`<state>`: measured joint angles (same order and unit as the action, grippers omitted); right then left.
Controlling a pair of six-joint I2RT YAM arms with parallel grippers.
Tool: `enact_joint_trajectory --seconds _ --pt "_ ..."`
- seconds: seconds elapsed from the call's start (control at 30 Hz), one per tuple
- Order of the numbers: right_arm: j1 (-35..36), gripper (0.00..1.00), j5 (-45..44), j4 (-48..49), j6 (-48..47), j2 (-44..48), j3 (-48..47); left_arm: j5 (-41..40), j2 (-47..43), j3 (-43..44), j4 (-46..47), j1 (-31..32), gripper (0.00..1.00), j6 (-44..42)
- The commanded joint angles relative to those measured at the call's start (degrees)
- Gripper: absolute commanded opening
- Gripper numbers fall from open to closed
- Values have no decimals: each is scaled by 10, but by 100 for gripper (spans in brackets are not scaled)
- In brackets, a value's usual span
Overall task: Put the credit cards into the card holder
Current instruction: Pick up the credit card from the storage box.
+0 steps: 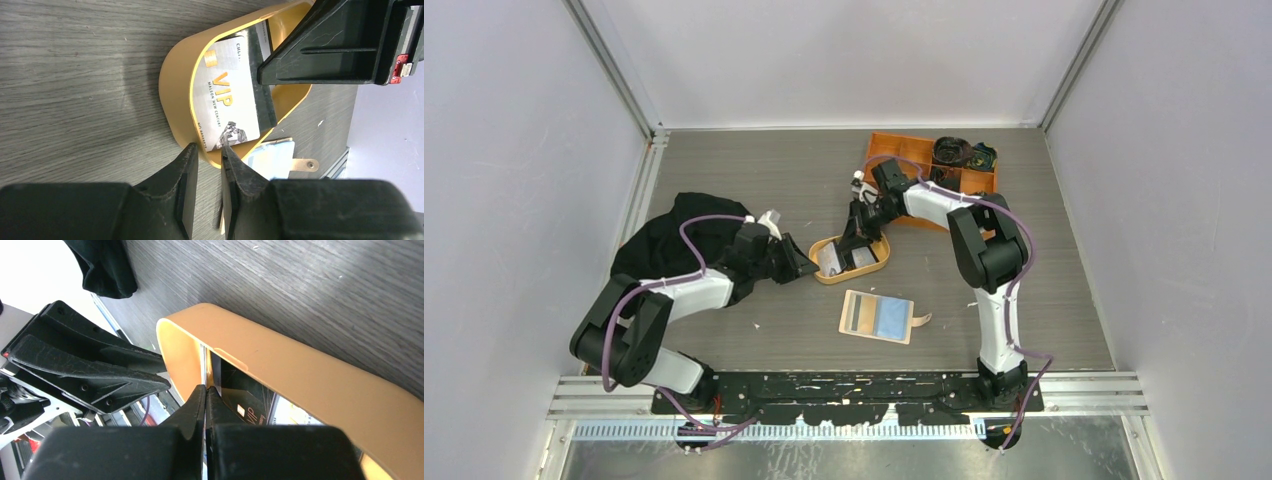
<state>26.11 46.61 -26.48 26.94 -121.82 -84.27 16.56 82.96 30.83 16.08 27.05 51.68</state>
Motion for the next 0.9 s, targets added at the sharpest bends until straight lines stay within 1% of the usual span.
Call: enact_joint_trajectory --seconds 0.0,0.1,0.2,0.27,0.43,0.57,0.67,0.73,0.8,0.87 --pt "-7 1 13 2 1 49 4 5 -29 13 15 3 25 -6" --pt "-11 1 5 3 -4 58 8 6 -35 13 15 3 27 -6" --pt "-15 1 -13 -8 -28 76 12 7 -47 8 16 3 31 -5" --pt "-19 1 -25 -13 -46 92 19 5 -61 2 16 3 36 -4" --pt "-38 1 -32 -12 -68 133 42 -7 -115 -18 11 3 53 -4" --pt "-49 1 -22 -7 -70 161 60 -8 -177 -48 29 3 60 -1" --pt "-53 1 -9 5 -63 189 74 9 -218 -82 76 3 64 13" --pt "-55 1 6 26 -50 210 91 24 -243 -116 126 3 67 31" --pt "-55 1 30 59 -26 238 115 36 -259 -149 195 4 70 56" --pt "-55 1 62 119 13 262 148 41 -264 -182 272 12 72 81"
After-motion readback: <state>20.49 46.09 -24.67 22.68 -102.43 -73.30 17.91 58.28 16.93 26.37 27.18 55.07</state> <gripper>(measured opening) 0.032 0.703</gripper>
